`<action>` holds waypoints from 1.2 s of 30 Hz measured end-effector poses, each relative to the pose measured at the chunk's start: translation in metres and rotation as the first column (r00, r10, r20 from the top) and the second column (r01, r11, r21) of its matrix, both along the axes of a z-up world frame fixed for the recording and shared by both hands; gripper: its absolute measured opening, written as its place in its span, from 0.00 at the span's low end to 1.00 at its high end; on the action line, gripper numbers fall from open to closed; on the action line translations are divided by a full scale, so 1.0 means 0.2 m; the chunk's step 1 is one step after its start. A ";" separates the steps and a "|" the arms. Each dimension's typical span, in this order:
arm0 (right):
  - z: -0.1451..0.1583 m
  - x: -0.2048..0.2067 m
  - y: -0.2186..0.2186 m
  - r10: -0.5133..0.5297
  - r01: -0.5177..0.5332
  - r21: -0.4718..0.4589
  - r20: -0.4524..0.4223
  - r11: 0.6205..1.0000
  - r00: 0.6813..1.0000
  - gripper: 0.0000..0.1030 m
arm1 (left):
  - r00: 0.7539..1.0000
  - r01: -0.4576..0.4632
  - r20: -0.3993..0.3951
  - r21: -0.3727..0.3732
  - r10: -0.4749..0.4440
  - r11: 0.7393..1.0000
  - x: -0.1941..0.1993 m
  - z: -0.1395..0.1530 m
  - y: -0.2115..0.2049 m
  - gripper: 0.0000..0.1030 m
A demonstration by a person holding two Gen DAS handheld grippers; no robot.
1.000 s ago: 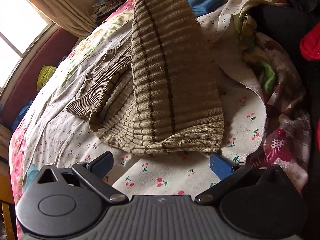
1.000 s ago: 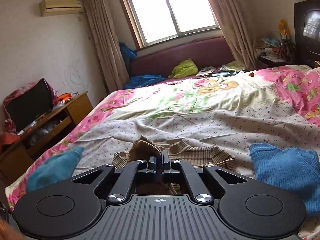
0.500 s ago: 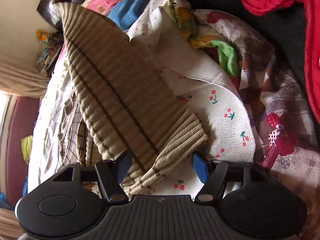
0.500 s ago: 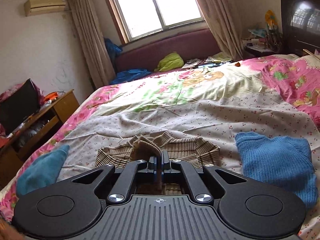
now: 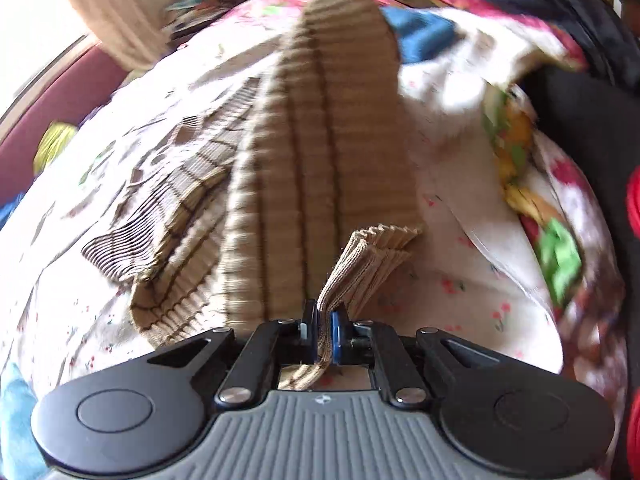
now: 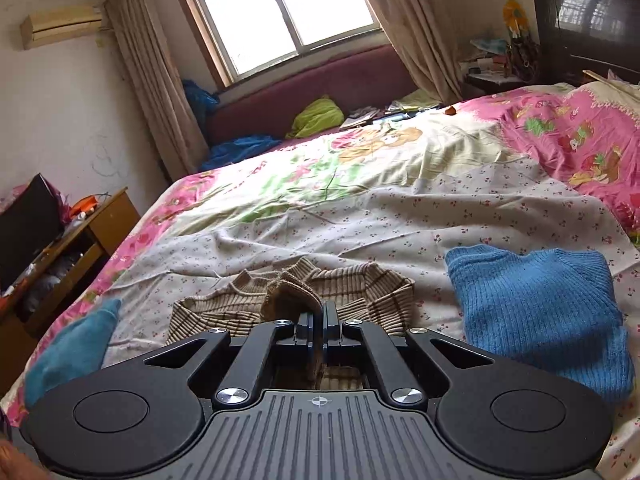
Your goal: Fold small clothes
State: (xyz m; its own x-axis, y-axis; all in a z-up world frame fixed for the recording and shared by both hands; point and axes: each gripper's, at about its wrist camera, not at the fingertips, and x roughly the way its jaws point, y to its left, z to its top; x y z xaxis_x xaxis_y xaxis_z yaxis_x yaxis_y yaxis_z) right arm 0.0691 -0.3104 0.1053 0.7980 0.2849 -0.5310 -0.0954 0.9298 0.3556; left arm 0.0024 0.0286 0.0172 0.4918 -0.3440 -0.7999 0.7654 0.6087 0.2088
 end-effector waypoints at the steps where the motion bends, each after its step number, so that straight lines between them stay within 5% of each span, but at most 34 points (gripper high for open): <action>1: 0.00 0.00 0.00 -0.003 0.003 0.001 0.002 1.000 1.000 0.02 | 0.998 -0.061 -0.009 -0.051 0.060 0.997 0.05 0.03 0.03 0.19; 4: 0.01 0.03 -0.02 -0.010 0.010 0.008 0.011 1.000 1.000 0.02 | 0.979 -0.200 -0.001 -0.184 0.203 0.962 0.21 0.15 0.14 0.19; 7: 0.02 0.07 -0.03 -0.018 0.018 0.023 0.027 1.000 0.999 0.02 | 0.948 -0.304 -0.006 -0.316 0.318 0.899 0.37 0.27 0.23 0.19; 14: -0.03 0.34 -0.03 -0.034 0.033 0.061 0.016 0.998 0.999 0.02 | 0.884 -0.432 -0.055 -0.470 0.463 0.770 0.80 0.29 0.33 0.19; 20: -0.31 0.70 -0.02 -0.114 0.115 0.005 -0.109 0.993 0.988 0.02 | 0.794 -0.582 -0.125 -0.437 0.594 0.686 1.13 0.03 0.36 0.19; 26: -0.62 0.91 0.06 -0.141 0.135 -0.043 -0.229 0.990 0.963 0.02 | 0.704 -0.694 -0.188 -0.384 0.685 0.609 1.18 -0.19 0.43 0.18; 30: -0.70 0.93 0.10 -0.132 0.122 -0.052 -0.252 0.991 0.959 0.03 | 0.668 -0.730 -0.216 -0.376 0.712 0.571 1.15 -0.25 0.49 0.19; 36: -0.68 0.93 0.10 -0.114 0.105 -0.052 -0.242 0.993 0.963 0.12 | 0.655 -0.741 -0.254 -0.400 0.711 0.540 1.13 -0.25 0.51 0.23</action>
State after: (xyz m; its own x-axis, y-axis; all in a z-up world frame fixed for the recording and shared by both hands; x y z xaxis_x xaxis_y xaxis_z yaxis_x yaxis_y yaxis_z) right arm 0.2543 -0.2896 -0.0315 0.6676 0.1787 -0.7227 0.0931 0.9431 0.3192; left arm 0.2287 0.1309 -0.0328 0.6947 -0.1961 -0.6920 0.0198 0.9670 -0.2541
